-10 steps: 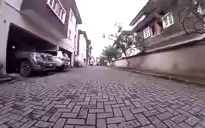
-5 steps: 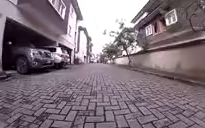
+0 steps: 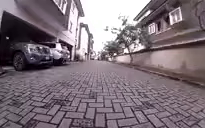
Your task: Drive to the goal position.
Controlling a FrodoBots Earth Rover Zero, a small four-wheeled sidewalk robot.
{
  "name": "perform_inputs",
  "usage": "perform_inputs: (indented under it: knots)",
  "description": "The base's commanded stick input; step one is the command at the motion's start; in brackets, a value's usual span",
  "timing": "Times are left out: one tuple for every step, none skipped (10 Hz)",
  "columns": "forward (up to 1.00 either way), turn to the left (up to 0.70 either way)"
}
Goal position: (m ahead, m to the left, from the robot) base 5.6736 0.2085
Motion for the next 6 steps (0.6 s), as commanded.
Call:
perform_inputs:
  knots:
    - [0.5, 0.0]
    - [0.5, 0.0]
    - [0.5, 0.0]
    - [0.5, 0.0]
    - [0.5, 0.0]
    - [0.5, 0.0]
